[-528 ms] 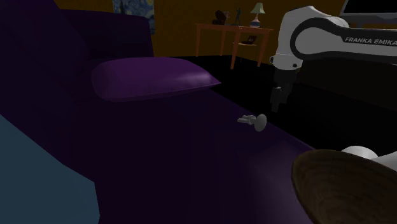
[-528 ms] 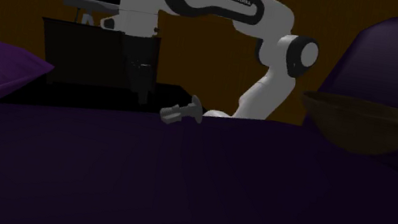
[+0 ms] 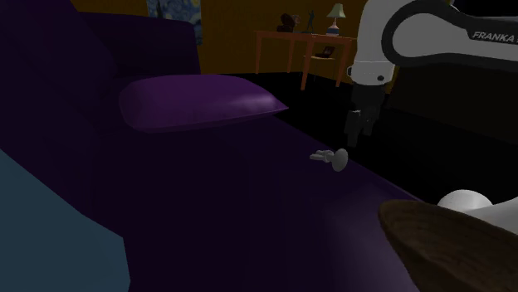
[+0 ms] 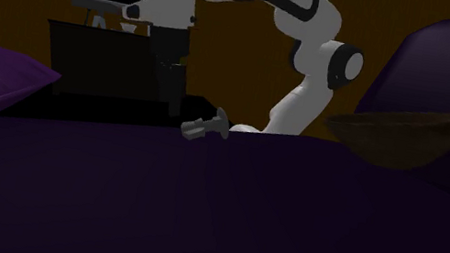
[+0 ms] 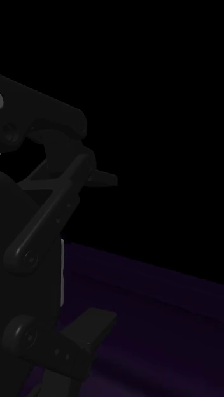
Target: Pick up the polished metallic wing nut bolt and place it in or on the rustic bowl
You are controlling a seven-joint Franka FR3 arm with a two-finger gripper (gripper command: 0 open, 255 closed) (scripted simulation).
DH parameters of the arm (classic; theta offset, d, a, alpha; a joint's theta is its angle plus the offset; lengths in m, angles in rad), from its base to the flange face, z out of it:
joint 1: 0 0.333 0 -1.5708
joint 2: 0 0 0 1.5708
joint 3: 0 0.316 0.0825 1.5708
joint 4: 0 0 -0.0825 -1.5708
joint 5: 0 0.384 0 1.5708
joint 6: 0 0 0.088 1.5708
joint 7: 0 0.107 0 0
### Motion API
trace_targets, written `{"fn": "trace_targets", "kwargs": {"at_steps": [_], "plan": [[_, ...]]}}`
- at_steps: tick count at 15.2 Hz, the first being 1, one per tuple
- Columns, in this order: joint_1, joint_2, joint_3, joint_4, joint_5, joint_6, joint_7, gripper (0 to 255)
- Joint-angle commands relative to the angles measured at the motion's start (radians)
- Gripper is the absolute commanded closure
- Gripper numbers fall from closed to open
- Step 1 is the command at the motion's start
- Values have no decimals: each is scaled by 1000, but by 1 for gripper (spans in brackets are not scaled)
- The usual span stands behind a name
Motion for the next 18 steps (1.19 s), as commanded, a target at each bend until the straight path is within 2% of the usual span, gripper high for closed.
{"fn": "trace_targets", "kwargs": {"at_steps": [1, 8, 14, 18], "plan": [[5, 7, 41, 35, 38, -31, 61, 0], [8, 80, 188, 193, 155, -107, 278, 0], [-9, 190, 322, 374, 231, -156, 480, 0], [-3, 167, 324, 317, 239, -122, 477, 0]]}}
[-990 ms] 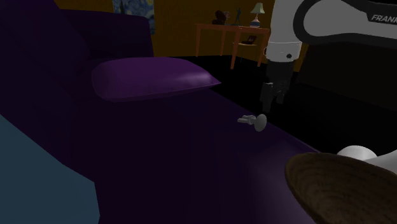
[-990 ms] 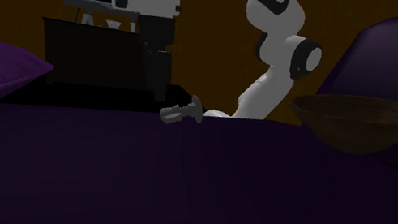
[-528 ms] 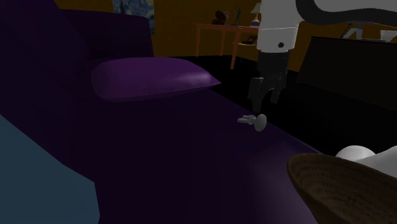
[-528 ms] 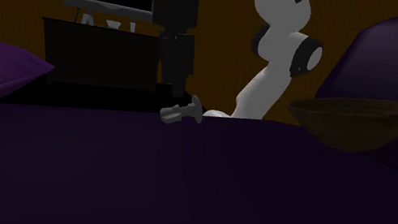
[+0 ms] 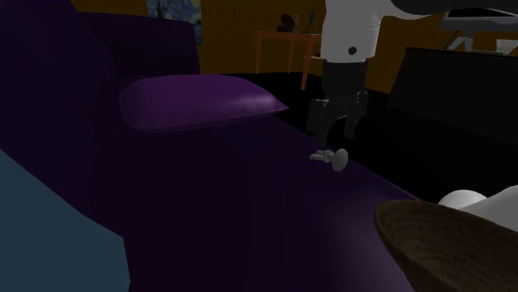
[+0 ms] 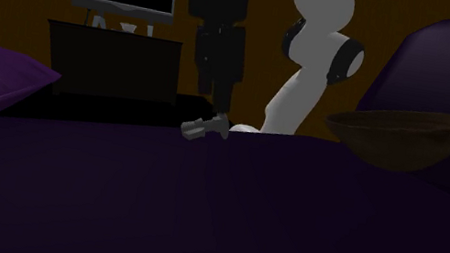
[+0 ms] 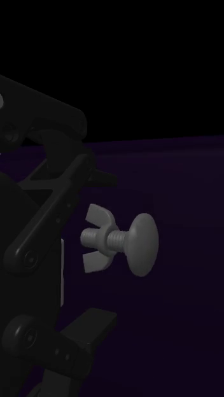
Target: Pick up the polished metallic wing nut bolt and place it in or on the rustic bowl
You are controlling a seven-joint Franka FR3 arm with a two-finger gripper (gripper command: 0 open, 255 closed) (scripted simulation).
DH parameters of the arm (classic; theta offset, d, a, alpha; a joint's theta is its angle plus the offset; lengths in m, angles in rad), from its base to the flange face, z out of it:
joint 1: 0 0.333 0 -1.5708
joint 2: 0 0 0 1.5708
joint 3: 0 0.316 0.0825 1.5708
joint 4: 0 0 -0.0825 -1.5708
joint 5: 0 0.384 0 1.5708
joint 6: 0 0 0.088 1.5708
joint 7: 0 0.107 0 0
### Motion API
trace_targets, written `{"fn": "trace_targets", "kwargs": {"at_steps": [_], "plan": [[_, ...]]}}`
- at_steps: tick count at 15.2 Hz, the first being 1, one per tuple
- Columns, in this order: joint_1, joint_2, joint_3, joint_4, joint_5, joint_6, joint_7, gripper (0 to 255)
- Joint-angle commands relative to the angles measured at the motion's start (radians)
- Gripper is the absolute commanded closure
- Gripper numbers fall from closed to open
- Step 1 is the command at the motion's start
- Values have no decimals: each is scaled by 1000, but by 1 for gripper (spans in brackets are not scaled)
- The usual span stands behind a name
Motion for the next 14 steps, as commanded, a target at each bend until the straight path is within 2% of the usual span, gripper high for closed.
{"fn": "trace_targets", "kwargs": {"at_steps": [1, 4, 12, 13, 14], "plan": [[4, -15, 1, -35, 6, 20, -1, 0], [11, -42, 2, -102, 14, 61, -9, 0], [11, -42, 2, -102, 14, 61, -9, 0], [11, -42, 2, -102, 14, 61, -9, 255], [11, -42, 2, -102, 14, 61, -9, 255]]}}
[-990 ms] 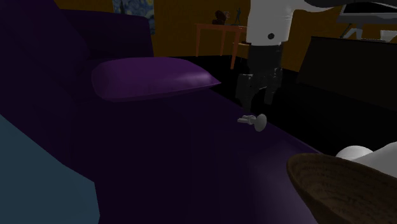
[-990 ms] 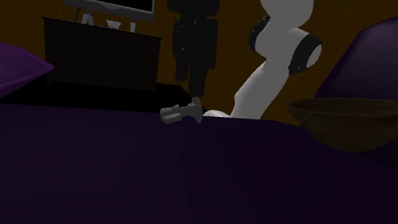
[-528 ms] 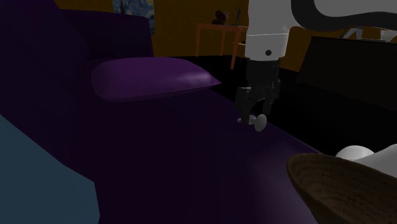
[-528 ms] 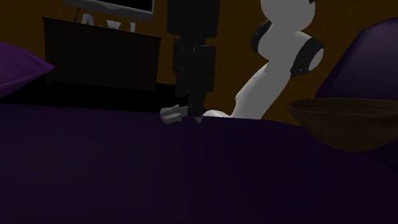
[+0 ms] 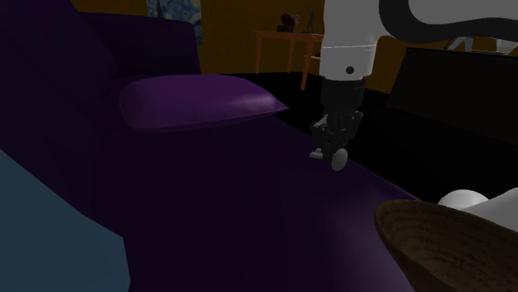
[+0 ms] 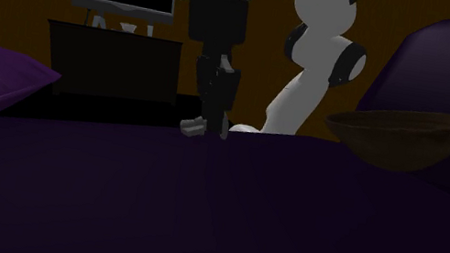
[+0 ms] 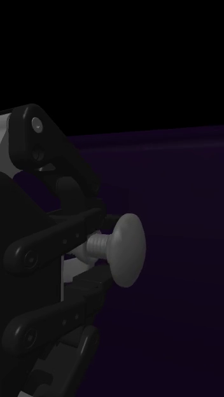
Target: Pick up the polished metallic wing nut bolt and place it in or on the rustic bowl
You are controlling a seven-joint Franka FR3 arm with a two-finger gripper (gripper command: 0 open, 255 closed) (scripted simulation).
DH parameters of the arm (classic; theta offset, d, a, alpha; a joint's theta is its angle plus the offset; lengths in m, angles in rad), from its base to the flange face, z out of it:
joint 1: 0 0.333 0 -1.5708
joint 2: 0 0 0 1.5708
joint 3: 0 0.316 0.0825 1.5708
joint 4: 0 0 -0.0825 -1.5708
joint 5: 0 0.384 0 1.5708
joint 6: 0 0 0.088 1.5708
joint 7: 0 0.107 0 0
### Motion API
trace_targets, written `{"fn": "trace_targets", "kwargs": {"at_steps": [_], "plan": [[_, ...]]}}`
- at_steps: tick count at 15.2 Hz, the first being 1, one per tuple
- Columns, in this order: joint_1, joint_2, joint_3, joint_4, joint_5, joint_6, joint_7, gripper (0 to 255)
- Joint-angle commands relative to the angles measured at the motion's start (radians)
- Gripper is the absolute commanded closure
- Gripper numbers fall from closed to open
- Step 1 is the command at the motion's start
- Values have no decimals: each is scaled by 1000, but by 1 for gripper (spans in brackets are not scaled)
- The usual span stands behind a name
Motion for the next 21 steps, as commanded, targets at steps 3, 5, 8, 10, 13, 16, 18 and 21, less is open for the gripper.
{"fn": "trace_targets", "kwargs": {"at_steps": [3, 5, 8, 10, 13, 16, 18, 21], "plan": [[0, 0, 0, 0, 0, 0, 0, 255], [0, 0, 0, 0, 0, 0, 0, 255], [0, 0, 0, 0, 0, 0, 0, 255], [-3, 11, -3, 35, -4, -24, 3, 255], [-8, 29, -6, 89, -11, -61, 8, 255], [-13, 49, -8, 145, -17, -98, 14, 255], [-16, 64, -9, 184, -21, -123, 19, 255], [-21, 87, -9, 245, -27, -160, 26, 255]]}}
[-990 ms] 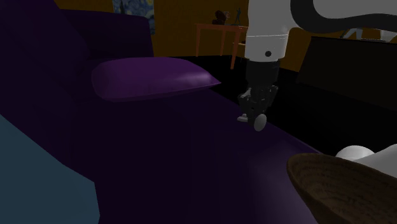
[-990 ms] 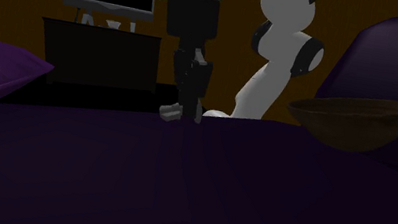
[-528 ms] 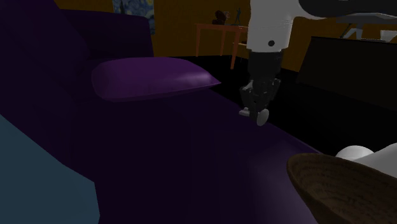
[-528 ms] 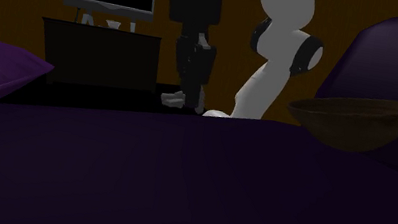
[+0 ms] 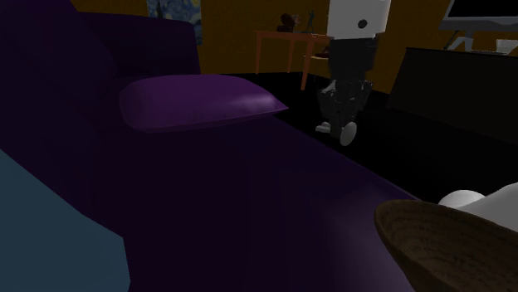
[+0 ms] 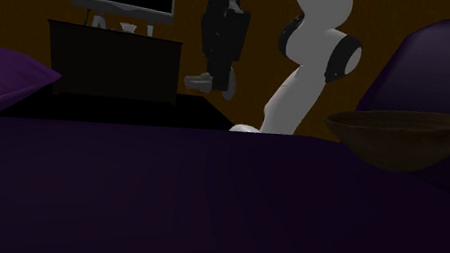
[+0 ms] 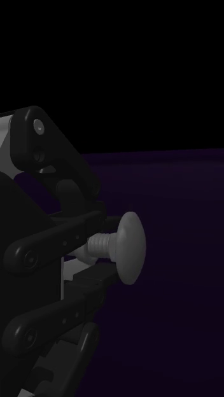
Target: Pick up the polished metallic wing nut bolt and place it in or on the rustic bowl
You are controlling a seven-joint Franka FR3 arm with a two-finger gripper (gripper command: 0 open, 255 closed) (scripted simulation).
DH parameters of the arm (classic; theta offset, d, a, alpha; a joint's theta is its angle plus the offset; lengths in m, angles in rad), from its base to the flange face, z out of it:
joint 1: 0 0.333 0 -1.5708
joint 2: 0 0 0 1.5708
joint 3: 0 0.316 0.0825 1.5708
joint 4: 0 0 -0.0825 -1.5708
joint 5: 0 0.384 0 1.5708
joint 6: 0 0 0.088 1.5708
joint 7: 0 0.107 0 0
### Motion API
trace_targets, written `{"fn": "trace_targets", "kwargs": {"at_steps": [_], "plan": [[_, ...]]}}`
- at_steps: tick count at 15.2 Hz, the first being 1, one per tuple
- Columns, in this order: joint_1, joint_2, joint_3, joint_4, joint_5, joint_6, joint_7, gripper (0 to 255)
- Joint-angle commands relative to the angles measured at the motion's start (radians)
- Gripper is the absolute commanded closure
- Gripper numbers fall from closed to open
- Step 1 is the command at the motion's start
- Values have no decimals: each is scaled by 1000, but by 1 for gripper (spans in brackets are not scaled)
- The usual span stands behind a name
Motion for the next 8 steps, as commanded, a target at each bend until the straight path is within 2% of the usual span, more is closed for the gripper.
{"fn": "trace_targets", "kwargs": {"at_steps": [1, 8], "plan": [[-3, 16, 0, 39, -4, -24, 5, 255], [-15, 82, 8, 195, -19, -116, 27, 255]]}}
